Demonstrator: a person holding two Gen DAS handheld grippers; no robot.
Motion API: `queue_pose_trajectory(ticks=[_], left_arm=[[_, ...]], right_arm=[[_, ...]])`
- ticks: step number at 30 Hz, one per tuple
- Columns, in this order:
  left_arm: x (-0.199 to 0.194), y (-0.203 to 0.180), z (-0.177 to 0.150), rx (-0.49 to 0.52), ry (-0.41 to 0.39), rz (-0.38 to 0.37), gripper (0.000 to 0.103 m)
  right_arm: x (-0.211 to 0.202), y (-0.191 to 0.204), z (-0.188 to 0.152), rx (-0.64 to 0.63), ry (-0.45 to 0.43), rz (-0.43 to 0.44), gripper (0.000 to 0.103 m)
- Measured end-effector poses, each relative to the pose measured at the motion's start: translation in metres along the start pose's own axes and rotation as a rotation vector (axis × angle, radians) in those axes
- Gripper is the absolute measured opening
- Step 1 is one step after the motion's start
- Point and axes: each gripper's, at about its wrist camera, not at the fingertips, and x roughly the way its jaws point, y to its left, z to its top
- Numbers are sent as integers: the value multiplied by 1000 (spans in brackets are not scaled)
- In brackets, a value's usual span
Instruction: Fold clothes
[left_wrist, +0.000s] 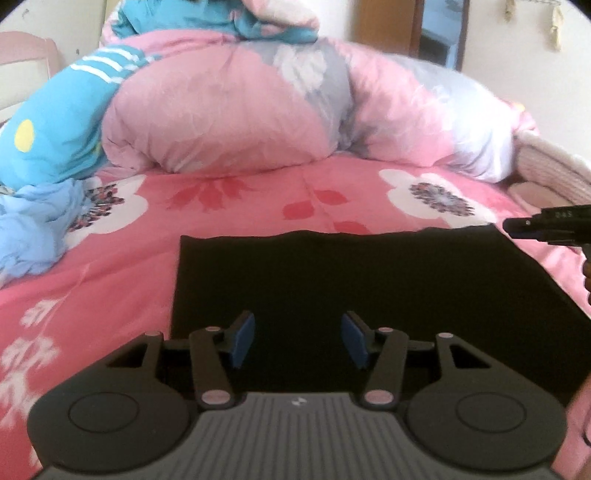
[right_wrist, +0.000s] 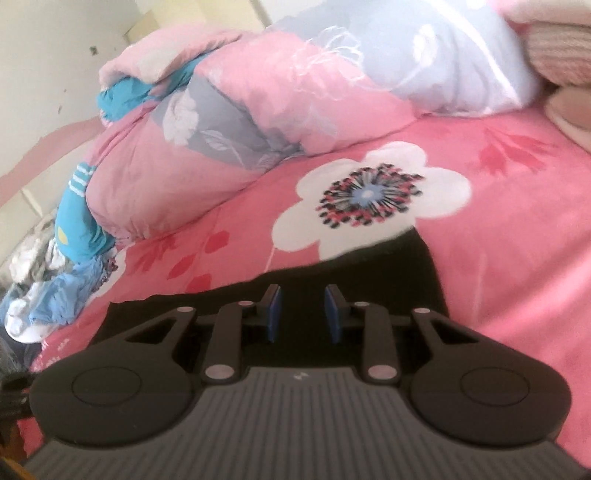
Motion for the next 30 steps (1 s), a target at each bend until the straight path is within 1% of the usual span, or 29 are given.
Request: queue_pose_trajectory(ticks=[2, 4, 7, 8, 10, 14, 15, 16, 17, 18, 20, 22, 25, 27, 28, 30], left_arm=[[19, 5, 5, -16, 23, 21, 54], [29, 12, 5, -38, 39, 39, 54], [34, 26, -1, -79, 44, 31, 54], [33, 30, -2, -82, 37, 23, 54], [31, 33, -4, -78, 28, 15, 54], [28, 32, -3, -73, 25, 16, 54], [26, 31, -2, -75, 26, 19, 54], [24, 31, -1, -78, 26, 23, 54], [19, 30, -1, -81, 23, 27, 54], [14, 28, -1, -82, 19, 28, 54], [1, 25, -5, -80, 13, 28, 54], [-12, 20, -11, -76, 11, 24, 54], [-32, 13, -30, -76, 24, 7, 54], [-44, 9, -43, -75, 33, -4, 54], [-51, 6, -49, -75, 37, -9, 54], [-60, 5, -62, -86, 40, -13, 55]], right_arm=[[17, -2, 7, -13, 34, -5, 26], [34, -7, 11, -13, 70, -16, 26], [42, -27, 15, 6, 91, -73, 24], [39, -39, 16, 23, 80, -98, 21], [25, -69, 16, 77, 49, -164, 20], [-13, -123, 12, 213, -20, -278, 20], [-27, -128, 10, 246, -42, -284, 24], [-40, -131, 7, 272, -63, -283, 24], [-53, -128, 4, 283, -82, -261, 24], [-65, -124, 0, 291, -98, -232, 24], [-87, -110, -11, 287, -110, -144, 24], [-100, -90, -25, 261, -84, -59, 24], [-106, -60, -48, 221, -4, 56, 24], [-108, -50, -66, 200, 54, 82, 24], [-110, -47, -74, 192, 81, 80, 24], [-119, -55, -89, 190, 121, 1, 22]])
